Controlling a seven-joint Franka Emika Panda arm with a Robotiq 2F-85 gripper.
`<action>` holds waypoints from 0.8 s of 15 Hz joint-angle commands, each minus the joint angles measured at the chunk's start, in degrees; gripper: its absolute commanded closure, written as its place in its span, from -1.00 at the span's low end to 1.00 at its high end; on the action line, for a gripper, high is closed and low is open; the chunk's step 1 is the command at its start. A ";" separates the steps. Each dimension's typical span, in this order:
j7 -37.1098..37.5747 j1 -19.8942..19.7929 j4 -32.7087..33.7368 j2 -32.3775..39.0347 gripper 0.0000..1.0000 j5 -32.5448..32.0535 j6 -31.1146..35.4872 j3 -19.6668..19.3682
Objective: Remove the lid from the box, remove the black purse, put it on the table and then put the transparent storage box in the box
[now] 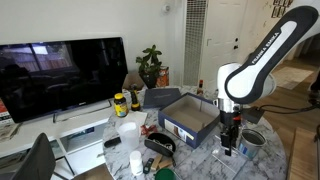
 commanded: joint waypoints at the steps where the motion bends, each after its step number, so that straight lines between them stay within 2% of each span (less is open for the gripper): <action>1: -0.58 -0.18 -0.21 1.14 0.41 1.03 1.65 0.31; 5: -3.02 -1.45 0.04 0.31 0.99 1.41 -1.79 0.12; 12: -10.53 -3.86 0.38 -2.26 0.97 4.31 -10.11 -0.17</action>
